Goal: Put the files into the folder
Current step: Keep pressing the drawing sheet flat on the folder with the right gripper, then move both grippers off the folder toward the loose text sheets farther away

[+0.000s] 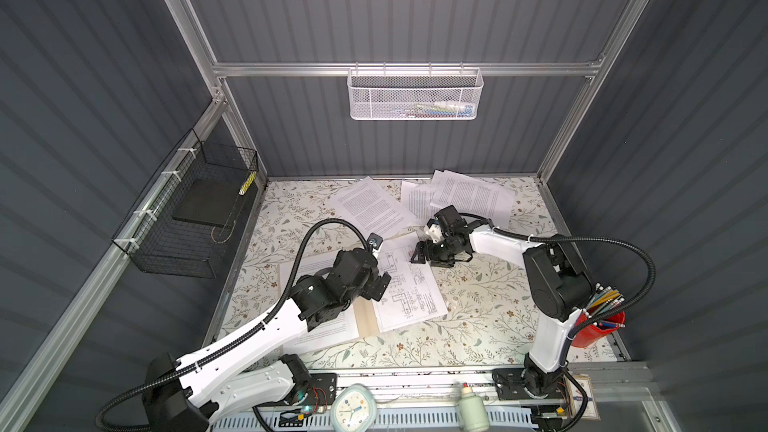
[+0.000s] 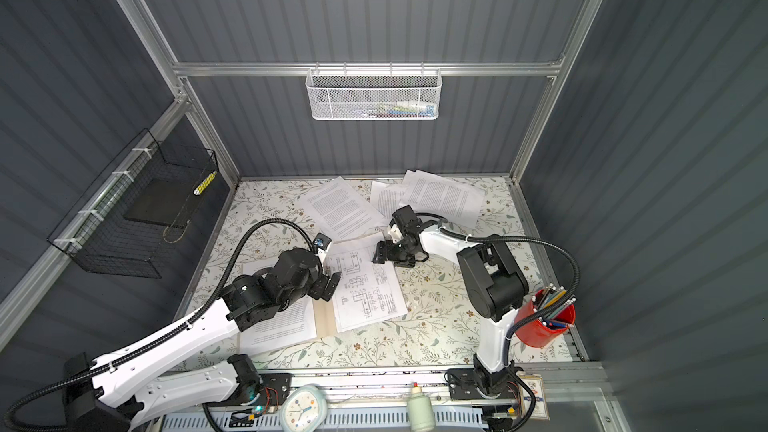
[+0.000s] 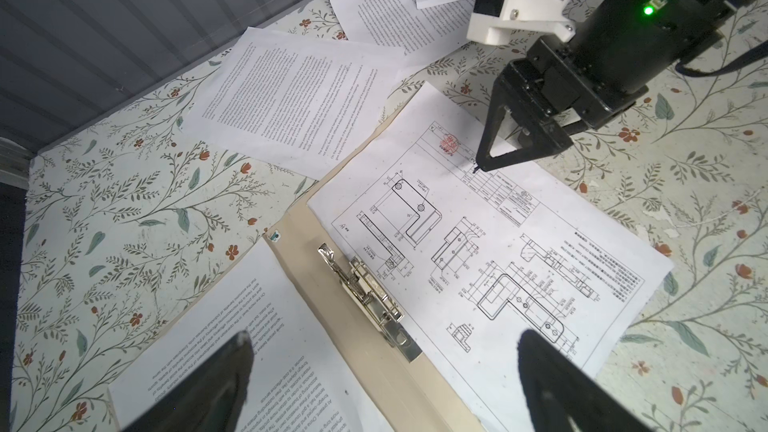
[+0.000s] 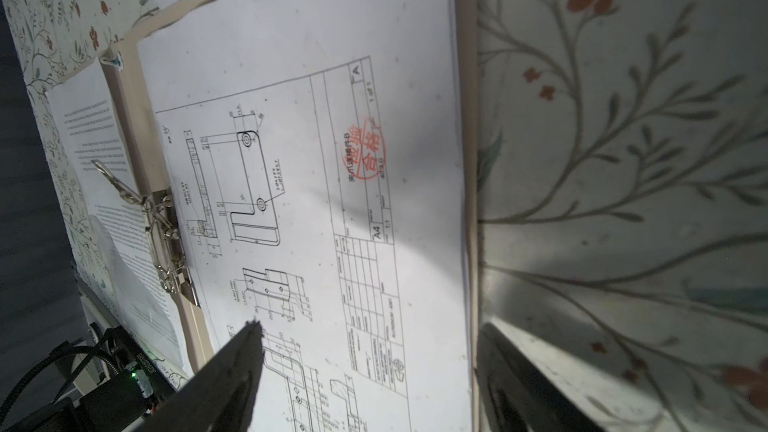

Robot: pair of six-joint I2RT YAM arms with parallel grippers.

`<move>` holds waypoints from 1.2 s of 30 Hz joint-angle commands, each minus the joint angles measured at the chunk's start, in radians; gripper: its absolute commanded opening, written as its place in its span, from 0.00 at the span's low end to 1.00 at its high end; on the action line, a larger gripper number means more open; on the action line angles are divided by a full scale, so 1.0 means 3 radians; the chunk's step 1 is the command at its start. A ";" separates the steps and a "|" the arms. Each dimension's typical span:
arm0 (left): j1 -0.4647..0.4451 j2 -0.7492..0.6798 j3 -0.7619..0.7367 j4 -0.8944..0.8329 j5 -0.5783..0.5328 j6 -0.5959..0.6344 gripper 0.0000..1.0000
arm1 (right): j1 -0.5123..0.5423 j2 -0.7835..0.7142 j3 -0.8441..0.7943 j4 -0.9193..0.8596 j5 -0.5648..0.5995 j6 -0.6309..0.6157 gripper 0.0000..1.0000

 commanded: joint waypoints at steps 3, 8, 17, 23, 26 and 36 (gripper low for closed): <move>0.0022 -0.0038 -0.0016 -0.0066 0.0040 -0.0051 1.00 | 0.0027 0.0123 0.0069 -0.0046 -0.0035 0.0002 0.81; 0.0018 -0.0048 -0.0023 -0.0077 0.0045 -0.0059 1.00 | 0.0027 0.0129 0.0070 -0.0045 0.0013 0.0010 0.81; 0.0018 -0.0040 -0.0019 -0.0071 0.0042 -0.0062 1.00 | 0.0059 0.0134 0.0061 0.0000 -0.0063 0.0031 0.80; 0.0024 -0.0028 -0.0014 -0.0072 0.0044 -0.0065 1.00 | 0.0059 0.0096 0.0026 0.0007 -0.0110 0.0076 0.81; 0.0025 -0.0011 -0.0007 -0.0068 0.0037 -0.0073 1.00 | 0.0059 0.0076 0.0031 0.0008 -0.0023 0.0079 0.81; 0.0173 0.0418 0.0180 -0.0099 0.0022 -0.0838 1.00 | -0.0115 0.0046 0.0271 -0.0065 0.0215 0.0017 0.89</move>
